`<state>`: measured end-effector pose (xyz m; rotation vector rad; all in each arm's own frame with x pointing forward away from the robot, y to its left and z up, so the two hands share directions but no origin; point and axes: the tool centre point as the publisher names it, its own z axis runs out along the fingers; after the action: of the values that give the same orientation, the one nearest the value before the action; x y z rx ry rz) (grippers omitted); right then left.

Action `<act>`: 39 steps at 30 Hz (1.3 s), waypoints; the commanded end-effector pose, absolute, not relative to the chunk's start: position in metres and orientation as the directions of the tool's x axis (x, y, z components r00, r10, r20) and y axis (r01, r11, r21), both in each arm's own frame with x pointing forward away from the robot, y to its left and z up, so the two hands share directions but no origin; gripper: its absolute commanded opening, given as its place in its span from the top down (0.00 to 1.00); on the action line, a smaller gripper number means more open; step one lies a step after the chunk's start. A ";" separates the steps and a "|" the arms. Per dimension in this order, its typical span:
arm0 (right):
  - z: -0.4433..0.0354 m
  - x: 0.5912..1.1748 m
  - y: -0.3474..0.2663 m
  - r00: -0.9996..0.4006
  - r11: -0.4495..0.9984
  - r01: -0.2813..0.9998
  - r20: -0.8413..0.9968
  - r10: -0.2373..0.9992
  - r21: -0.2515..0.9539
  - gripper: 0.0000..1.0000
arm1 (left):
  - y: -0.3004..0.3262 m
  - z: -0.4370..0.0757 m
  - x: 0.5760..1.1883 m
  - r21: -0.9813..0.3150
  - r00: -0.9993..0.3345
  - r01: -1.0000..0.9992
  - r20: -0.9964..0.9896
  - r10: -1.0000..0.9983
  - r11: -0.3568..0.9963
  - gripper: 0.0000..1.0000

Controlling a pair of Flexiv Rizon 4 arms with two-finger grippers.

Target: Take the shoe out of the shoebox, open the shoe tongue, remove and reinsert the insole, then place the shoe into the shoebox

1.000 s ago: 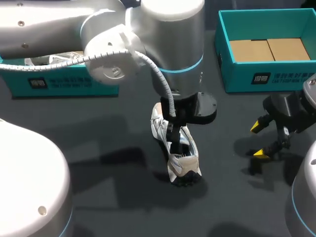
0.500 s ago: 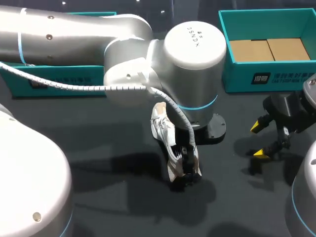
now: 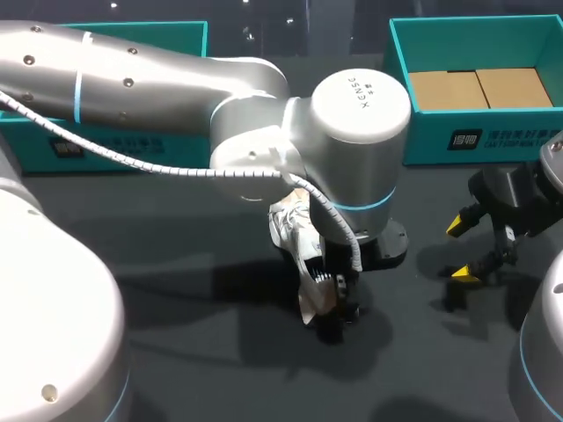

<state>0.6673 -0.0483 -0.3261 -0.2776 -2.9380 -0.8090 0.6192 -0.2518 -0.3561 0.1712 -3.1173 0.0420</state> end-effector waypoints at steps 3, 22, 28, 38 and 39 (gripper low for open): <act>-0.326 0.666 -0.049 -0.980 0.845 0.195 0.124 0.153 0.498 0.00 | -0.251 -0.372 0.614 -0.035 -0.992 -0.123 0.029 -0.122 0.992 0.02; -0.326 0.666 -0.049 -0.980 0.845 0.195 0.124 0.153 0.498 0.00 | -0.250 -0.386 0.606 -0.037 -0.990 -0.141 0.016 -0.141 0.989 0.37; -0.326 0.666 -0.049 -0.980 0.845 0.195 0.124 0.153 0.498 0.00 | -0.250 -0.388 0.606 -0.031 -0.987 -0.159 0.004 -0.159 0.987 0.53; -0.326 0.666 -0.049 -0.980 0.845 0.195 0.124 0.153 0.498 0.00 | -0.249 -0.387 0.605 -0.018 -0.987 -0.158 0.006 -0.158 0.987 1.00; -0.326 0.666 -0.049 -0.980 0.845 0.195 0.124 0.153 0.498 0.00 | -0.248 -0.385 0.605 -0.018 -0.987 -0.158 0.005 -0.158 0.987 1.00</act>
<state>0.6673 -0.0482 -0.3261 -0.2774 -2.9380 -0.8091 0.6055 -0.2496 -0.3895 0.2488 -3.1259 0.0318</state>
